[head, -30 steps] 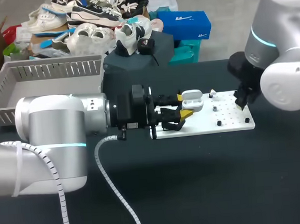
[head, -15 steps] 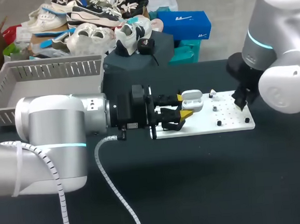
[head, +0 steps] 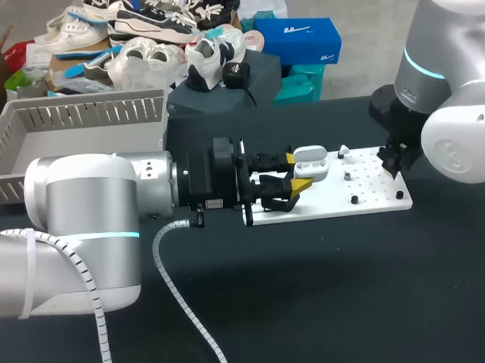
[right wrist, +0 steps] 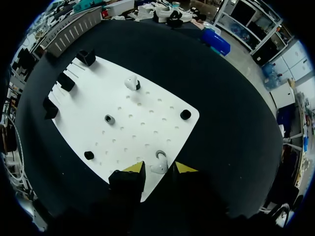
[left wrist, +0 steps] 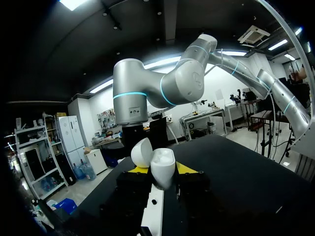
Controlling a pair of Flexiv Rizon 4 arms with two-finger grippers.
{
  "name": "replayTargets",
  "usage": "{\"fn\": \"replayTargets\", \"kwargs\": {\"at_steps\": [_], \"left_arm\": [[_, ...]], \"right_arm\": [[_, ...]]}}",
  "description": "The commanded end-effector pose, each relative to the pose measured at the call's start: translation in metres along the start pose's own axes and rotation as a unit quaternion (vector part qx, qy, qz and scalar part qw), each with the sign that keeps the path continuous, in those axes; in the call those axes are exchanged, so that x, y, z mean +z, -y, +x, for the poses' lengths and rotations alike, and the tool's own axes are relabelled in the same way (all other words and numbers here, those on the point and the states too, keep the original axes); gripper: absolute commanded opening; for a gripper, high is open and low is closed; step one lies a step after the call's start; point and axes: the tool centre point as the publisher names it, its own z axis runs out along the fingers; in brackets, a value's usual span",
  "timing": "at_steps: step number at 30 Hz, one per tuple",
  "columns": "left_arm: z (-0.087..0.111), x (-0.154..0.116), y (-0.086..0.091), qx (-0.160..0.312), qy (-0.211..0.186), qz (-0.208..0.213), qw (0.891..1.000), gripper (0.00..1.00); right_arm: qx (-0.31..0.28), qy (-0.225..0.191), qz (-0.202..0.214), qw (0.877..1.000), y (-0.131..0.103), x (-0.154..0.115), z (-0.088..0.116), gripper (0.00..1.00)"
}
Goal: Pick up each earbud case from the left stands, insert the matching earbuds, close the lid, and place the case in the box.
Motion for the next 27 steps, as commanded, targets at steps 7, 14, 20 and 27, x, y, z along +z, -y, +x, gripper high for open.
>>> {"fn": "replayTargets", "kwargs": {"at_steps": [7,14,20,27], "left_arm": [[0.0006,0.0004,0.0009,0.001,0.001,-0.003,1.000,0.00],[0.0006,0.0004,0.0009,0.001,0.001,-0.003,1.000,0.00],[0.0006,0.0004,0.0009,0.001,0.001,-0.003,1.000,0.00],[0.0006,0.0004,0.0009,0.001,0.001,-0.003,1.000,0.00]], "right_arm": [[0.001,0.000,-0.001,1.000,0.0012,0.0016,-0.0012,0.28],[0.004,-0.001,-0.002,1.000,0.0011,0.0028,-0.0015,0.16],[0.007,-0.002,-0.003,1.000,0.0000,0.0037,-0.0031,0.00],[0.014,0.003,0.000,1.000,-0.0011,-0.0055,-0.0022,0.00]]}}
